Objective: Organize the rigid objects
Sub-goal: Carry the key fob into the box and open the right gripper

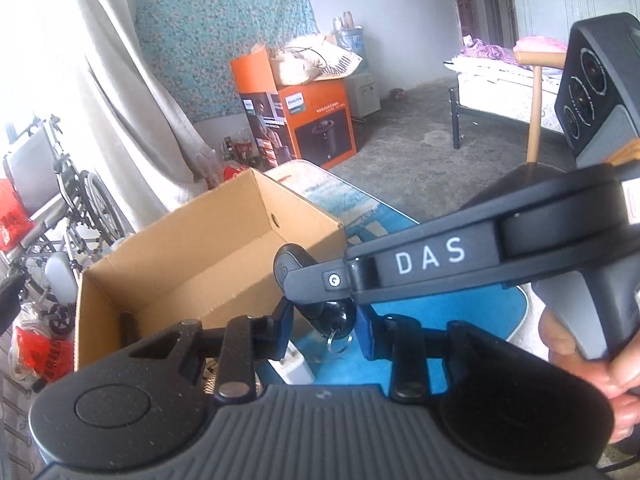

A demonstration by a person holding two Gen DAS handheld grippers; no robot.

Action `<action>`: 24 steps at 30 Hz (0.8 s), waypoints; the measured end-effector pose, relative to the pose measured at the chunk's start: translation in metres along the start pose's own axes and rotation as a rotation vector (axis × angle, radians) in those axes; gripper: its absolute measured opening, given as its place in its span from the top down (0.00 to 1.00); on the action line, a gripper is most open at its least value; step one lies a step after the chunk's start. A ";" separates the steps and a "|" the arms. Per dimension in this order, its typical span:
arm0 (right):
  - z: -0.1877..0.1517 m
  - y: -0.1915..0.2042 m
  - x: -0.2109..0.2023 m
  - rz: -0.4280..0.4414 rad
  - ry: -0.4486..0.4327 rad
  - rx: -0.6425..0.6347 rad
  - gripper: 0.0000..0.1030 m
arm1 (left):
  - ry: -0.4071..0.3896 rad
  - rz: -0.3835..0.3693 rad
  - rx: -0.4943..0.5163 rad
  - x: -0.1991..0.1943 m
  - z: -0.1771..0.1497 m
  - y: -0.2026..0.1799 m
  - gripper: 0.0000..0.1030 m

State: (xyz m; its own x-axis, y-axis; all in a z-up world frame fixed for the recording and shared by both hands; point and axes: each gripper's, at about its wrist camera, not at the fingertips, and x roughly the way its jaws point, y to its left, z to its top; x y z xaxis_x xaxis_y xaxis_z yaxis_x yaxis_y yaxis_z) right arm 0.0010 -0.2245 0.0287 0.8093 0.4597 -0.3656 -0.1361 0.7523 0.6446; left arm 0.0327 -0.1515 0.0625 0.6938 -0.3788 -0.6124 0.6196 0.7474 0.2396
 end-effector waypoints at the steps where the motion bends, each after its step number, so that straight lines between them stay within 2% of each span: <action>1: 0.006 0.006 0.002 0.012 -0.003 -0.015 0.85 | -0.007 0.014 -0.005 -0.001 0.004 0.005 0.67; 6: 0.040 0.033 0.030 0.073 0.026 -0.075 0.85 | 0.003 0.067 -0.051 -0.002 0.025 0.039 0.67; 11: 0.078 0.049 0.075 0.113 0.108 -0.089 0.85 | 0.053 0.085 -0.109 0.015 0.041 0.082 0.67; 17: 0.123 0.058 0.148 0.107 0.264 -0.073 0.85 | 0.175 0.056 -0.198 0.052 0.053 0.142 0.67; 24: 0.151 0.046 0.237 0.059 0.450 -0.018 0.85 | 0.364 -0.017 -0.313 0.118 0.047 0.208 0.67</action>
State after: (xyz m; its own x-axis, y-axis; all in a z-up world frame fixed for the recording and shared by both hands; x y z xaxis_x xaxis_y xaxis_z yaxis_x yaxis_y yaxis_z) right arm 0.2730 -0.1522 0.0724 0.4718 0.6580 -0.5868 -0.1876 0.7252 0.6624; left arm 0.2609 -0.0664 0.0755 0.4767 -0.2185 -0.8515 0.4508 0.8923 0.0234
